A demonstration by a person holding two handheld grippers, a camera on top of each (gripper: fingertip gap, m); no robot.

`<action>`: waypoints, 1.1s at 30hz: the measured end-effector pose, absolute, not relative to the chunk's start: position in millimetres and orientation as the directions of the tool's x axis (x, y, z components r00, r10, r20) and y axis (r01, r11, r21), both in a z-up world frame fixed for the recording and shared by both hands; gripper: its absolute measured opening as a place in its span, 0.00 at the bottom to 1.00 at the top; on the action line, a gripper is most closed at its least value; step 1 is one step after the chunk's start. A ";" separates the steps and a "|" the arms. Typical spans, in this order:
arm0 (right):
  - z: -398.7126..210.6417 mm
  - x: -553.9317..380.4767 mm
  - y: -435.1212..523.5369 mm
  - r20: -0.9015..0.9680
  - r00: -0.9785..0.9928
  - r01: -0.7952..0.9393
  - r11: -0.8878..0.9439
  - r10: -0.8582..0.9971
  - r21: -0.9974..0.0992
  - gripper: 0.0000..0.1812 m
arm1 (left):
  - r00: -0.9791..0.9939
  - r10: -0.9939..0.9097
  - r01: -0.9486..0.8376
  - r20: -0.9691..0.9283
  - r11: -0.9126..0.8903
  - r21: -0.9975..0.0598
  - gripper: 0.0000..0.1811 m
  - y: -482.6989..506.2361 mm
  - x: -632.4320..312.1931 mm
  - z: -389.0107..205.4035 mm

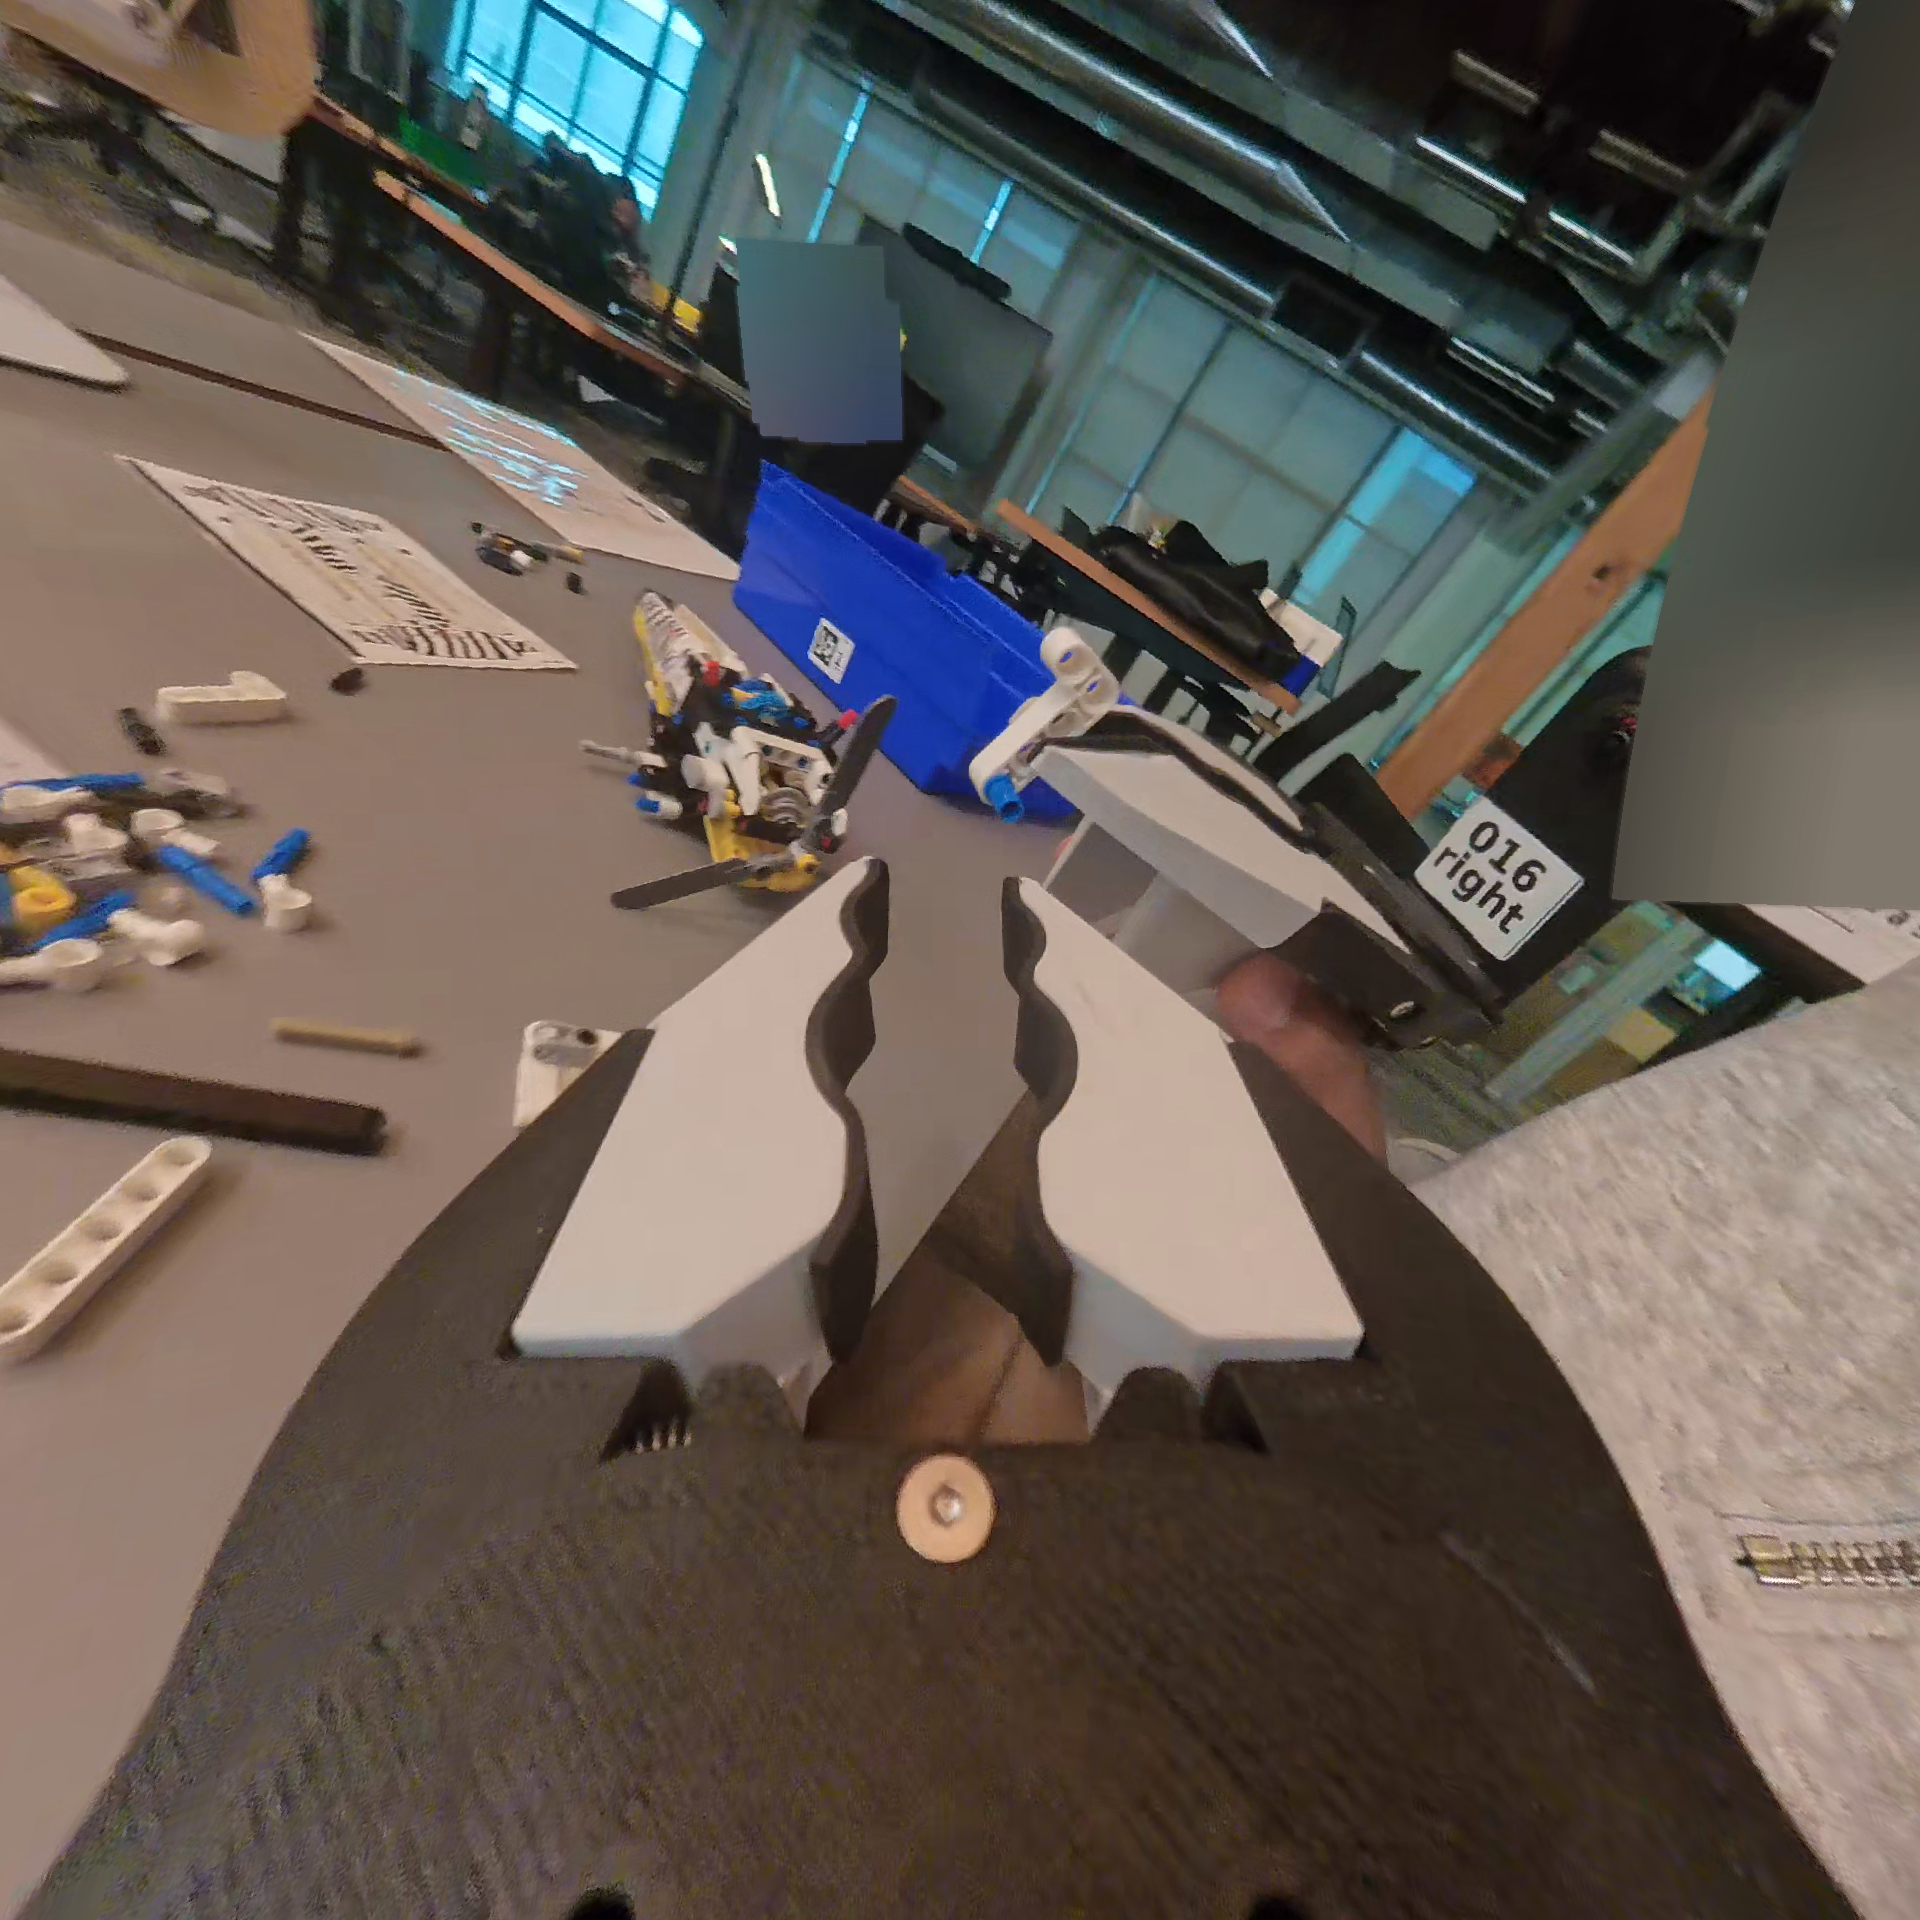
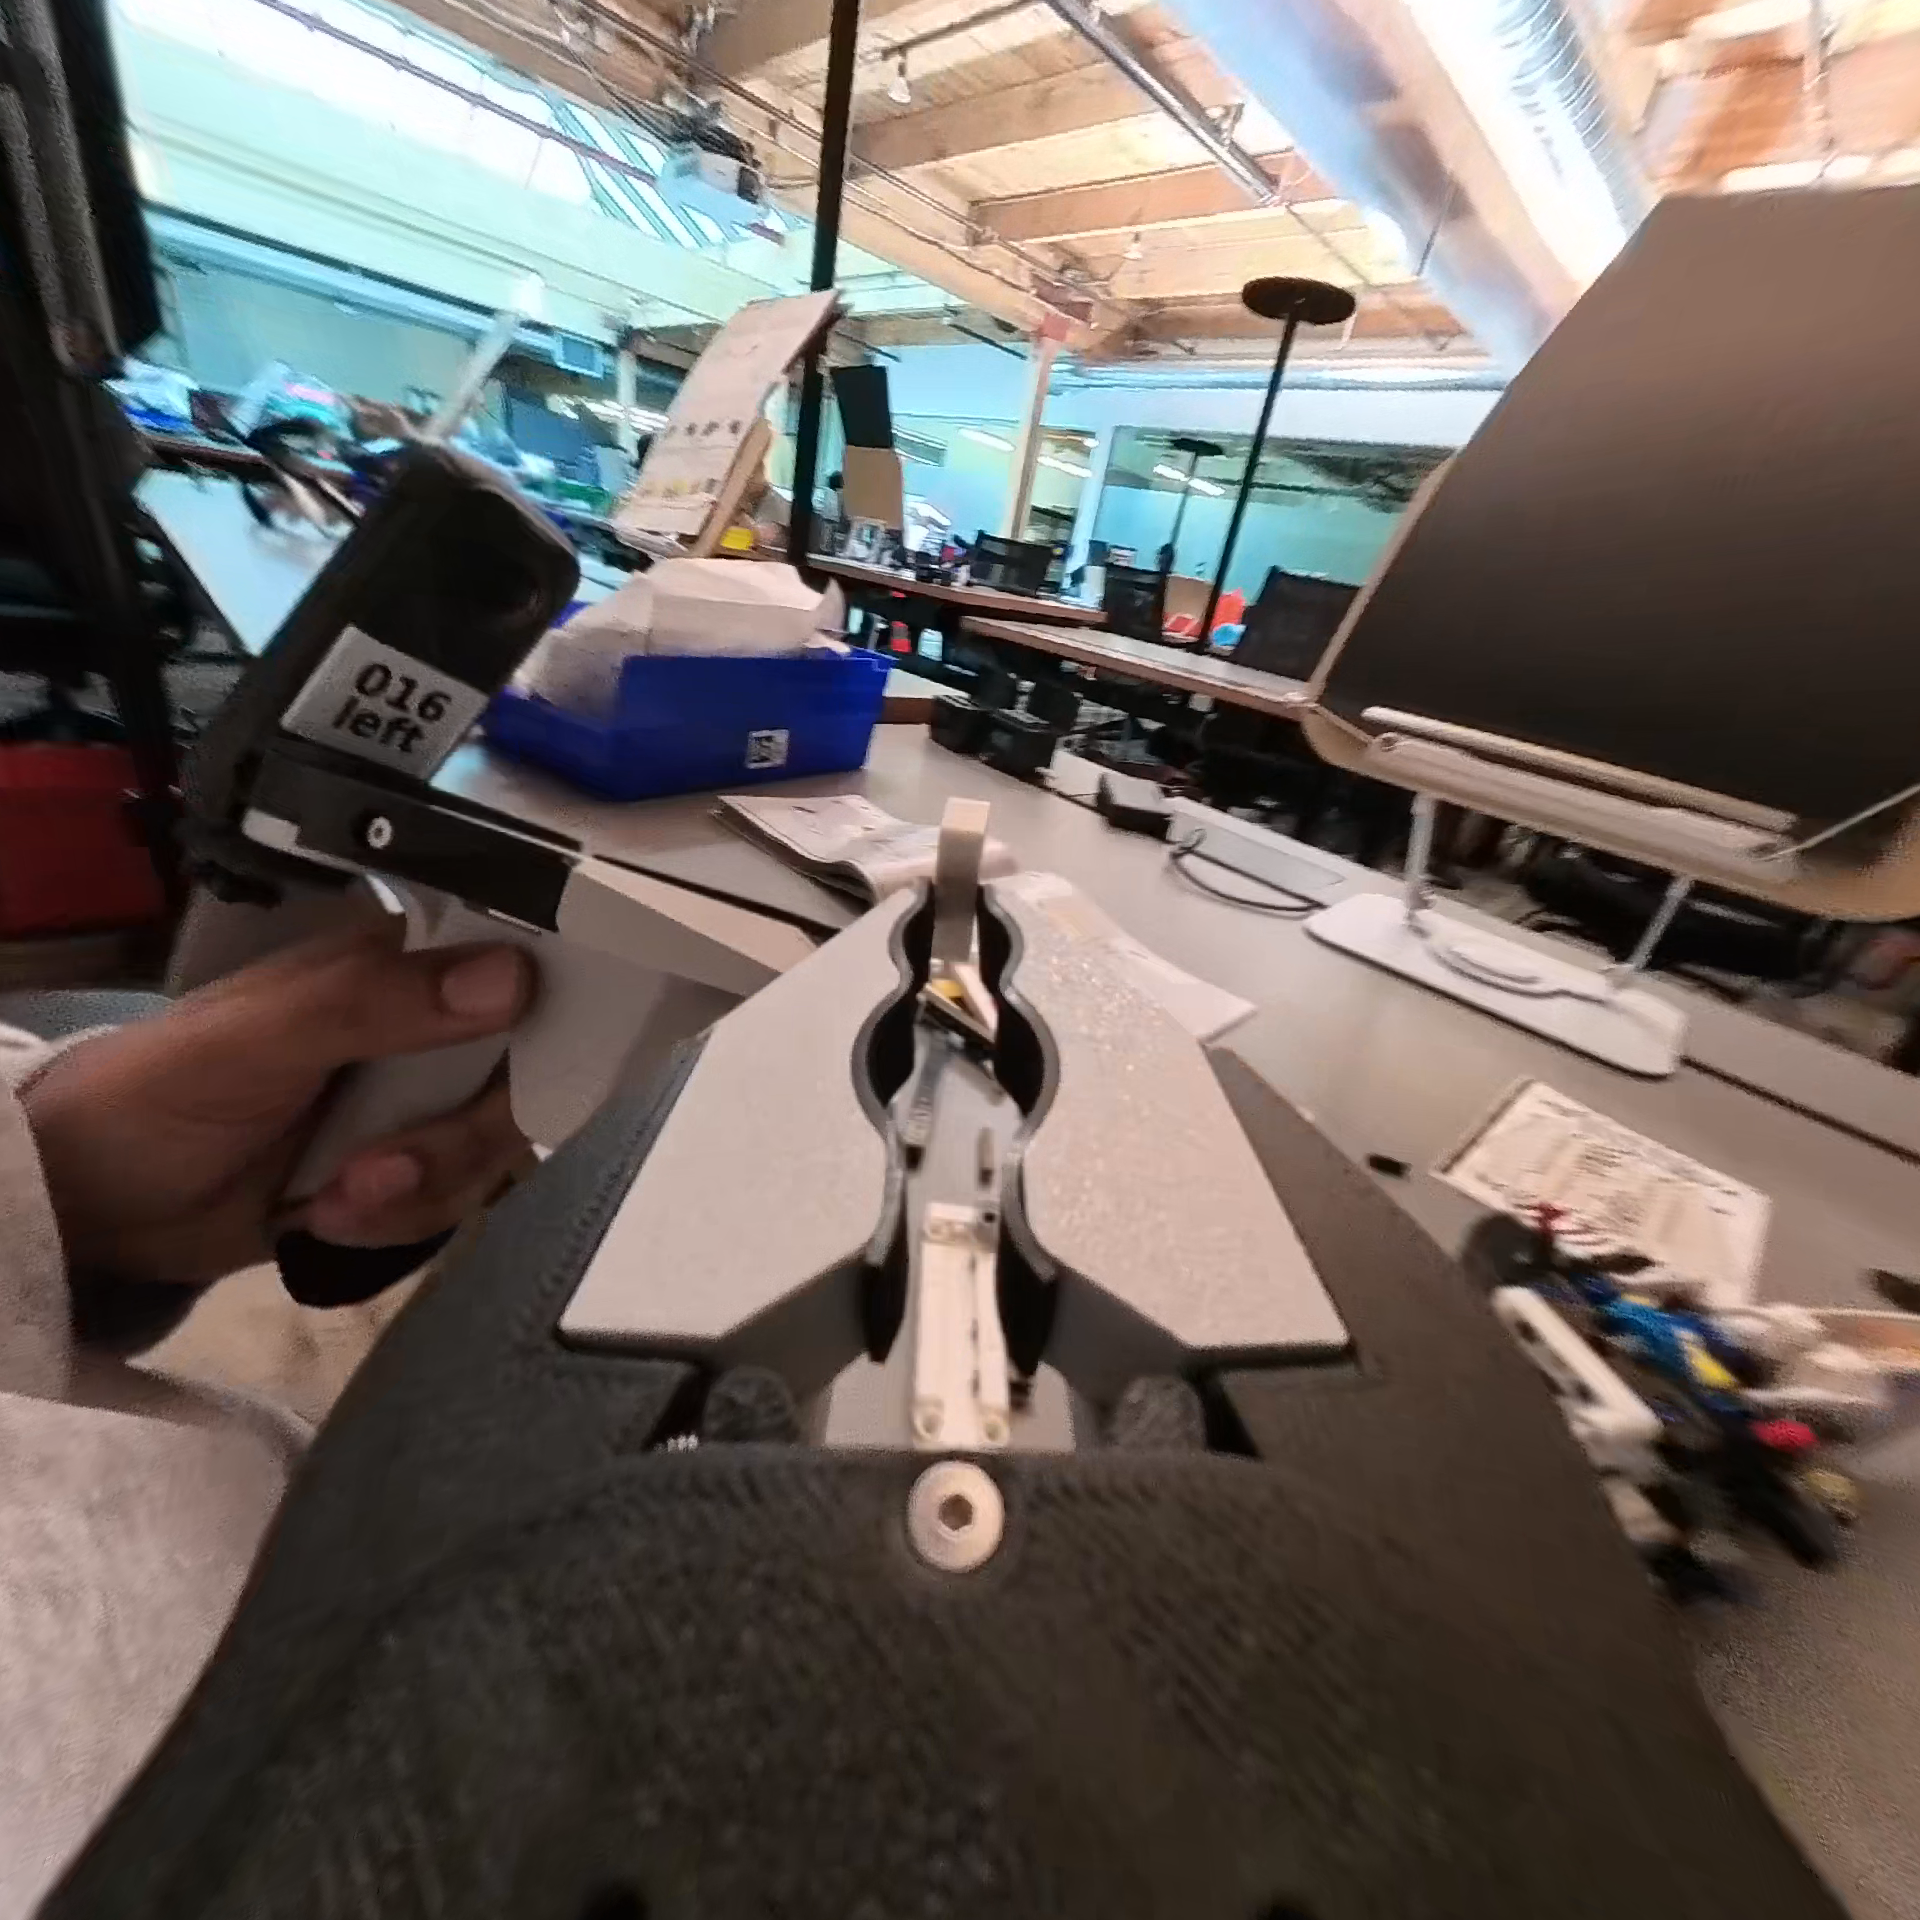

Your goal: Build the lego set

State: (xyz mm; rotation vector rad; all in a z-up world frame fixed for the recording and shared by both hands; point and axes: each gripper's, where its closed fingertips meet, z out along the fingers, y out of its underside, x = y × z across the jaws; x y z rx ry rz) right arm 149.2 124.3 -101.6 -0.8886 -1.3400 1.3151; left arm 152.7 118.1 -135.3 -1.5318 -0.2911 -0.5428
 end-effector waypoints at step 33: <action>-142.0 154.2 143.2 0.011 -0.174 -0.008 0.010 0.985 -1.000 0.04 | 0.918 -0.177 0.332 0.354 -0.146 -0.932 0.01 140.0 157.8 -150.4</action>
